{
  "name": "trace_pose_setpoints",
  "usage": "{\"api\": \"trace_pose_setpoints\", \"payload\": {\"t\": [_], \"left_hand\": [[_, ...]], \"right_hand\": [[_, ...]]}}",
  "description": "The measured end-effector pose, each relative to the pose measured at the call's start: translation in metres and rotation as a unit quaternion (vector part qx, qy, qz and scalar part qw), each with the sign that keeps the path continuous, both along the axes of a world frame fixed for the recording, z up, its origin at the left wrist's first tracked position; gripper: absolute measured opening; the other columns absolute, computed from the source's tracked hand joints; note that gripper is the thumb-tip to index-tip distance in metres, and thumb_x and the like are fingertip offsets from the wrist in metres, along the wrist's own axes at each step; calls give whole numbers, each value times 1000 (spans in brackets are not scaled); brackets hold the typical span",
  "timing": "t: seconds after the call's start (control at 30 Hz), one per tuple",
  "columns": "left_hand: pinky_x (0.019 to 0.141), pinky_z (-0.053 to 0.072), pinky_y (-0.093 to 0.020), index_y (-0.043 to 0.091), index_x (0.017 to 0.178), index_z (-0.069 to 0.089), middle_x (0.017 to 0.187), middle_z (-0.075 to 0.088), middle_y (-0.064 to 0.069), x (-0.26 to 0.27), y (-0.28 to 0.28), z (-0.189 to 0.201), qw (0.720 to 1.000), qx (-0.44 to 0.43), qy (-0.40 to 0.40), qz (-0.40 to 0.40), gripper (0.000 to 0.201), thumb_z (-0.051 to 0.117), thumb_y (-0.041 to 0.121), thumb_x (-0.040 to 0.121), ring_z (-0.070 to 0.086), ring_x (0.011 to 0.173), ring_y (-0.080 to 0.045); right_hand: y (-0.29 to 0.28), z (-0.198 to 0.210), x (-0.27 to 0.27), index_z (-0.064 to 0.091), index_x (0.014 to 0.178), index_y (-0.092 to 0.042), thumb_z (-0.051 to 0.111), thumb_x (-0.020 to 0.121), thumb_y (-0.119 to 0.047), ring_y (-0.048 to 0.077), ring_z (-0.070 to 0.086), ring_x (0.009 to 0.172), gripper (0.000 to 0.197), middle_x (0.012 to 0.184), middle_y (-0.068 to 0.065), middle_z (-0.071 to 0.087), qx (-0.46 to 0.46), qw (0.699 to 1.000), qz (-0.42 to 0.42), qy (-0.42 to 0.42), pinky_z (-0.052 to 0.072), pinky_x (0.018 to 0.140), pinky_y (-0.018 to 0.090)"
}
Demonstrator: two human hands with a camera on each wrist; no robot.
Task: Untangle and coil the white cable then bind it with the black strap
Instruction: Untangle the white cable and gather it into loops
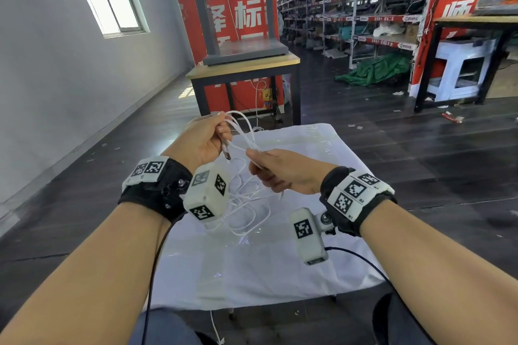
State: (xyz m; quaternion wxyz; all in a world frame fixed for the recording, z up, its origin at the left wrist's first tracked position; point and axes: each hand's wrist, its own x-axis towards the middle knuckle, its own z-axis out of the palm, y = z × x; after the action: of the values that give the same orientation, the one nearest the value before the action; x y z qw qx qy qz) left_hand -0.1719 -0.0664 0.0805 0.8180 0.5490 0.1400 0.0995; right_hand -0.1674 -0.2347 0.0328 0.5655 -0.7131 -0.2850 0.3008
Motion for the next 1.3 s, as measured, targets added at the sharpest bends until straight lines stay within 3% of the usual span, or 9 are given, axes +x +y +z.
{"api": "trace_pose_setpoints", "payload": {"t": [0.1, 0.23, 0.37, 0.57, 0.73, 0.8, 0.97, 1.17, 1.3], "left_hand": [[43, 41, -15, 4, 83, 55, 45, 48, 2, -3, -1, -4, 1000, 31, -5, 0, 20, 46, 11, 100, 43, 39, -5], [68, 56, -24, 3, 102, 63, 78, 67, -7, -8, 1, -8, 992, 118, 4, -34, 28, 44, 23, 101, 63, 68, -14], [87, 55, -35, 5, 106, 63, 95, 71, -9, -11, -2, -16, 982, 180, 32, -43, 28, 45, 25, 101, 69, 86, -19], [84, 55, -35, 3, 119, 57, 98, 69, -13, -17, -24, -16, 990, 106, 43, -77, 37, 46, 33, 99, 67, 85, -20], [48, 57, -27, -1, 105, 53, 80, 62, -12, -16, -34, -17, 994, 90, 58, -14, 14, 42, 6, 100, 66, 65, -19], [44, 54, -25, 0, 93, 53, 77, 61, -14, -16, -36, -19, 995, 73, 62, -10, 13, 42, 3, 99, 66, 57, -18], [54, 56, -28, 3, 88, 52, 79, 65, -15, -12, -39, -20, 995, 88, 40, -7, 18, 39, 4, 100, 64, 62, -20], [64, 56, -29, 3, 97, 52, 84, 68, -15, -11, -52, -20, 994, 98, 4, -57, 18, 35, 7, 101, 67, 72, -22], [85, 51, -28, 9, 97, 58, 95, 60, -6, -7, -43, -29, 958, 285, 1, -35, 17, 46, 20, 99, 58, 89, -15]], "right_hand": [[0, -3, 3, 45, 70, -17, 36, 101, -43, 6, 25, 44, 41, 52, -9, 31, 10, 1000, -9, 10, 19, 38, 15], [-7, -9, 8, 43, 71, -17, 37, 102, -38, 5, 21, 41, 38, 50, -8, 28, 63, 996, -55, 42, 15, 38, 16], [-12, -11, 11, 43, 73, -15, 35, 102, -37, 5, 20, 40, 37, 52, -7, 28, 85, 990, -95, 53, 15, 38, 17], [-5, -15, 9, 47, 76, -15, 34, 102, -39, 8, 27, 43, 38, 55, -5, 34, 4, 993, -114, -14, 25, 41, 17], [-3, -18, 3, 51, 97, -16, 37, 101, -40, 9, 37, 50, 28, 66, -1, 45, -56, 993, -92, -45, 37, 47, 17], [-5, -17, 3, 51, 100, -23, 41, 99, -42, 10, 42, 53, 22, 74, 2, 54, -44, 995, -86, -34, 42, 49, 18], [-10, -14, 10, 60, 113, -10, 45, 95, -49, 10, 50, 58, 45, 81, 2, 64, 51, 993, -76, 79, 49, 58, 20], [-8, -15, 12, 58, 90, -10, 51, 97, -28, 6, 44, 50, 21, 79, 3, 65, 77, 990, -84, 88, 41, 51, 17], [-12, -17, 14, 52, 85, -11, 42, 101, -23, 5, 32, 41, 23, 59, -4, 48, 84, 989, -79, 88, 27, 43, 16]]}}
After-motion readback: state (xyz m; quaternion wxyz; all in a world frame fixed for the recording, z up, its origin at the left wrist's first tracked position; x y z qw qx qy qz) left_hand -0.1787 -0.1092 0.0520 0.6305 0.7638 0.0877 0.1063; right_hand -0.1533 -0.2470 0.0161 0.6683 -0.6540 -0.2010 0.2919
